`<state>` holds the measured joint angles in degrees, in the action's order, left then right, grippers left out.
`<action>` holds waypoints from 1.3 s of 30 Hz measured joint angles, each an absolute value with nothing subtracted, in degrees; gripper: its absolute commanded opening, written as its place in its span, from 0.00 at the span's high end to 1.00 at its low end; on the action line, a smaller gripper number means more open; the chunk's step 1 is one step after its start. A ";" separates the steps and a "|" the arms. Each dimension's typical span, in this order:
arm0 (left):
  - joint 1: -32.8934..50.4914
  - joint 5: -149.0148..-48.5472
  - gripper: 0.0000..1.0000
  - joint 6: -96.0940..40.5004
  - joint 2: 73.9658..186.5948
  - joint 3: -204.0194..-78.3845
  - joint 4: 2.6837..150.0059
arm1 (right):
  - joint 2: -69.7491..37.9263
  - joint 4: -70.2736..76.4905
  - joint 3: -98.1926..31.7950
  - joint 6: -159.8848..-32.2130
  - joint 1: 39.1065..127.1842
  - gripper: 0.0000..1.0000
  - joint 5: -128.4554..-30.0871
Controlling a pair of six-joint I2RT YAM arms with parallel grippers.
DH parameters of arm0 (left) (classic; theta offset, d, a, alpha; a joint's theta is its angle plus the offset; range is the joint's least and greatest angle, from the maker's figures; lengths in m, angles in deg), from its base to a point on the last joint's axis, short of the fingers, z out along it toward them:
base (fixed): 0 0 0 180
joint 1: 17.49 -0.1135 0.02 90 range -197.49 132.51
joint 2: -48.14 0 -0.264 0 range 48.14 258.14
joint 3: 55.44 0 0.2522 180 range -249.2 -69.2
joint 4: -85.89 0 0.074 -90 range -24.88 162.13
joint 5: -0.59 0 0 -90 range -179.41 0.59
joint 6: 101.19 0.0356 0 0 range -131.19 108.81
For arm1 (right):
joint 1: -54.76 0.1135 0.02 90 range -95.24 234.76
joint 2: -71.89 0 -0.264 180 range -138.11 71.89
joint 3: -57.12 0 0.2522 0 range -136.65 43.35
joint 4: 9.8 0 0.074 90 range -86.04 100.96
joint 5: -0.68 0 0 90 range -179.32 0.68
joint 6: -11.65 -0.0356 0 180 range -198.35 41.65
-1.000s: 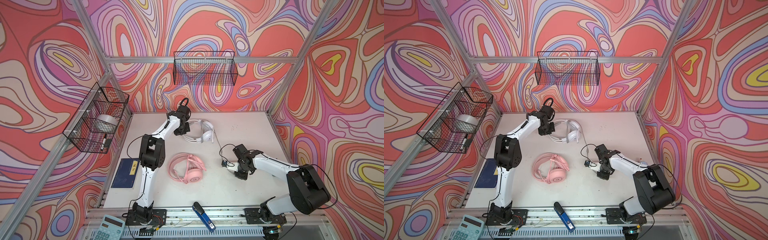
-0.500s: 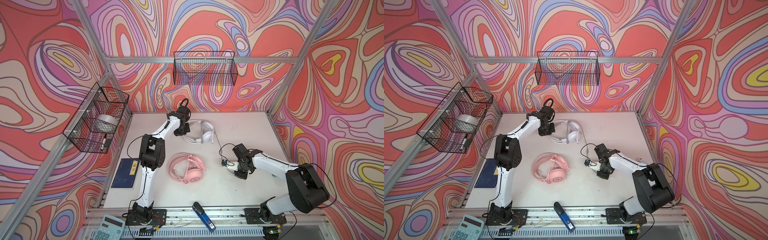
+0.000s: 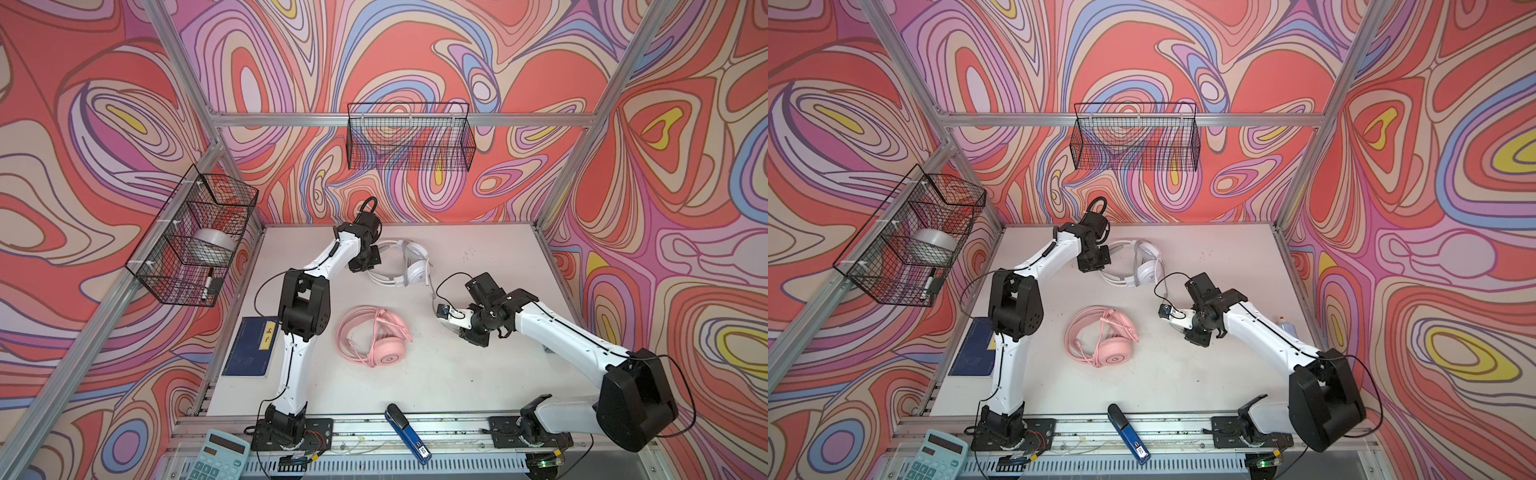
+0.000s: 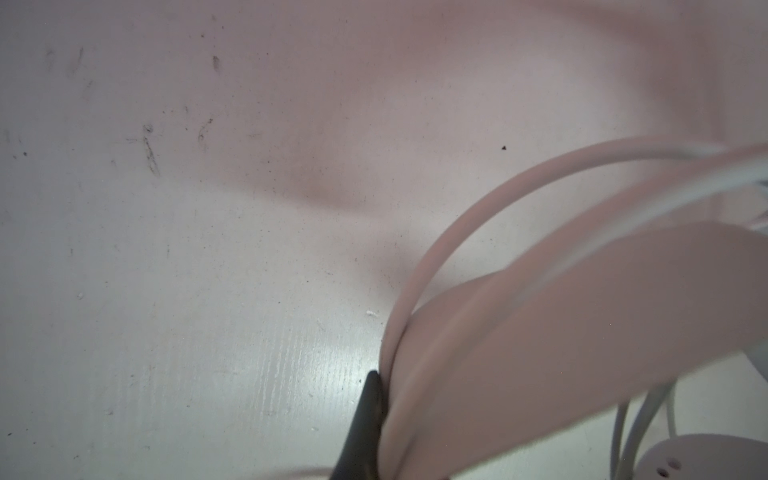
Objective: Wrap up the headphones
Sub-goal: 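Carry the grey plugs with the right gripper over the white headset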
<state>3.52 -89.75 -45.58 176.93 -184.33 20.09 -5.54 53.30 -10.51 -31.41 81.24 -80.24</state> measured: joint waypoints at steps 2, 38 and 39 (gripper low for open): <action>3.66 -90.30 1.00 -45.82 176.93 -184.35 20.12 | -5.87 55.07 -11.87 -31.39 82.20 1.00 -79.85; 6.98 -91.30 1.00 -43.72 176.93 -186.65 18.98 | -9.82 50.74 -32.85 -31.50 80.21 1.00 -69.82; 7.09 -91.39 1.00 -43.33 176.93 -186.63 19.02 | -10.13 50.11 -33.44 -31.52 79.43 1.00 -69.42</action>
